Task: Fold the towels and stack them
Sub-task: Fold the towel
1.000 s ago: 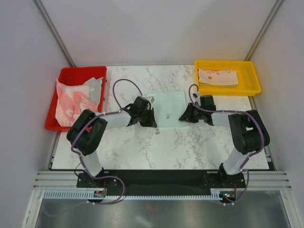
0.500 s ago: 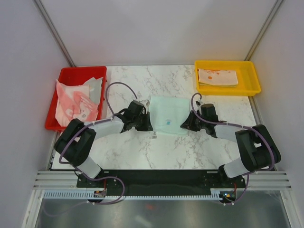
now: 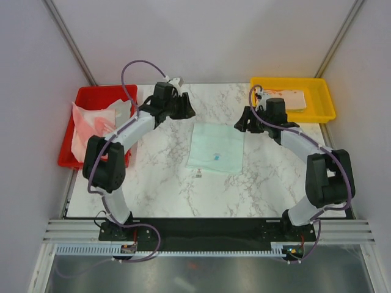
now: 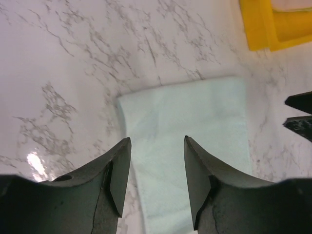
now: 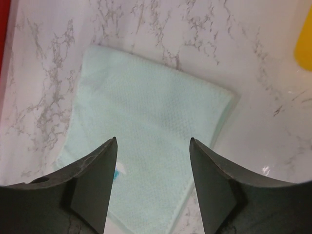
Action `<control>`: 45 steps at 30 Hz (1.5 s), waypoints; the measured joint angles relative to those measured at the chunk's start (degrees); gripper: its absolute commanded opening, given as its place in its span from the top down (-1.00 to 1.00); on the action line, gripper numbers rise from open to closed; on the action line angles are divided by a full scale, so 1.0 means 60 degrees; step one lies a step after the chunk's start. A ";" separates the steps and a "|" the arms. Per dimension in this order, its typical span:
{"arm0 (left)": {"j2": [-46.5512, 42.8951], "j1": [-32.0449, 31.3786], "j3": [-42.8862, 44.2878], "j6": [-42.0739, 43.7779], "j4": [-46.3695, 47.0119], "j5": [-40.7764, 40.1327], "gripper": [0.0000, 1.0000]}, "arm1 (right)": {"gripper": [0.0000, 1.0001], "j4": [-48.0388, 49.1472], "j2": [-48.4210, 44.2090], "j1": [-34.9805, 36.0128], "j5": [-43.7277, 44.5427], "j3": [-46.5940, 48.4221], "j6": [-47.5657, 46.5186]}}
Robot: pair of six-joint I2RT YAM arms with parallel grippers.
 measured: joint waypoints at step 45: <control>0.6266 0.0787 0.6142 0.4339 -0.3293 0.3016 0.95 | 1.00 -0.2688 0.4907 -0.1166 -0.2310 0.4153 -0.4594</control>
